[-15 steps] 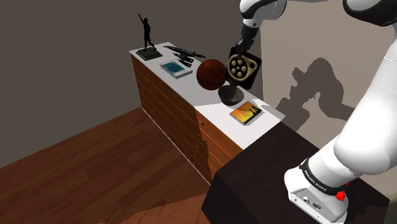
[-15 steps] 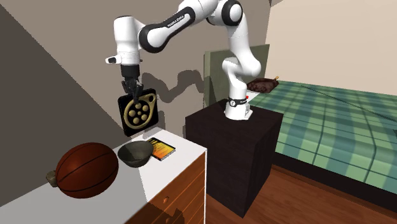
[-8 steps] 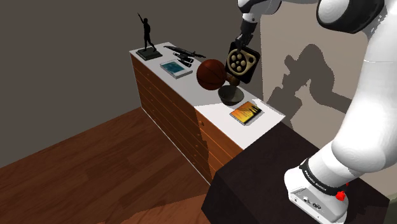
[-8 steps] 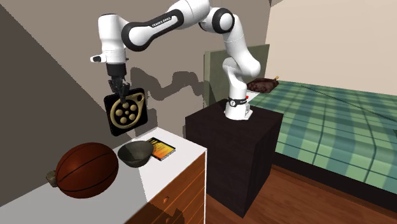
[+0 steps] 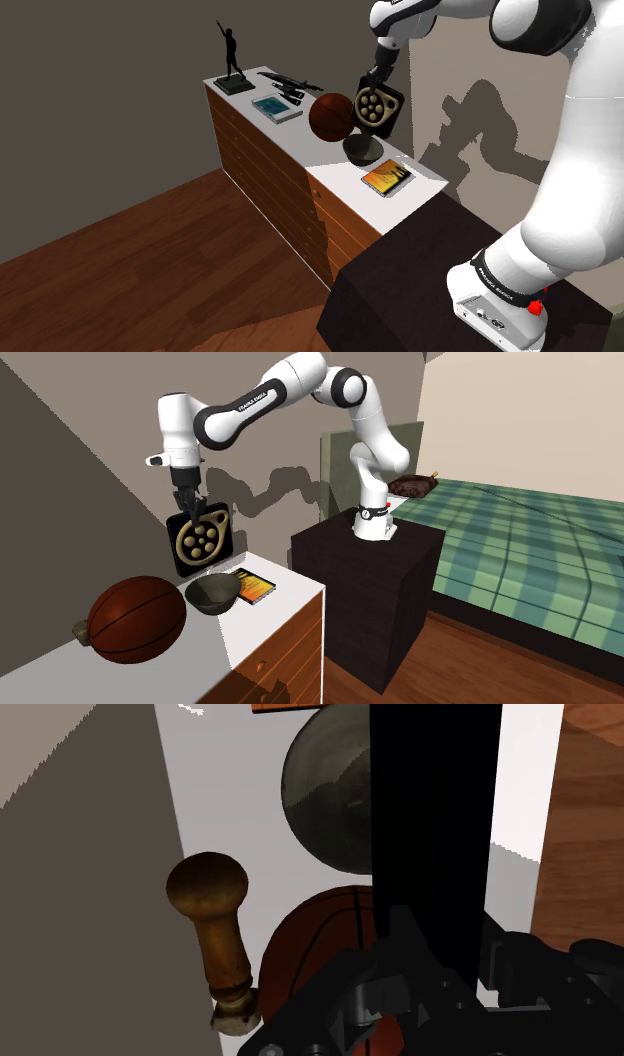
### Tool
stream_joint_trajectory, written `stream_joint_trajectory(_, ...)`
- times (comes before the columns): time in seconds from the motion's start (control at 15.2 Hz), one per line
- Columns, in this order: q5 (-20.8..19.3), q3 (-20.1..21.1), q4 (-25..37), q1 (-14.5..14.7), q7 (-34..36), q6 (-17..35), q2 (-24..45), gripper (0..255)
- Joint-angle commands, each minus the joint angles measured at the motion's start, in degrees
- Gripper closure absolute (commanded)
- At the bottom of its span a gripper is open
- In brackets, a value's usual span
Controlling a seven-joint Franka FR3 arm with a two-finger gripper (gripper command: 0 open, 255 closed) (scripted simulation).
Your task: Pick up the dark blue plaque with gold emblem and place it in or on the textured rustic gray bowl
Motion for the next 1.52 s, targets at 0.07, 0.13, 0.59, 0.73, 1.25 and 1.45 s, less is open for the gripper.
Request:
stream_joint_trajectory(0.07, 0.3, 0.2, -0.9, -0.1, -0.2, 1.9, 0.9, 255)
stream_joint_trajectory(0.13, 0.4, 0.2, -1.2, -0.1, -0.3, 2.5, 1.2, 255)
stream_joint_trajectory(0.59, 1.3, 0.7, -2.8, -0.3, -0.9, 6.6, 3.8, 255)
stream_joint_trajectory(0.73, 1.5, 0.9, -3.1, -0.4, -1.1, 7.7, 4.6, 255)
stream_joint_trajectory(1.25, 2.0, 1.2, -3.6, -0.6, -1.4, 9.8, 6.2, 255)
stream_joint_trajectory(1.45, 2.0, 1.2, -3.6, -0.6, -1.4, 9.8, 6.2, 255)
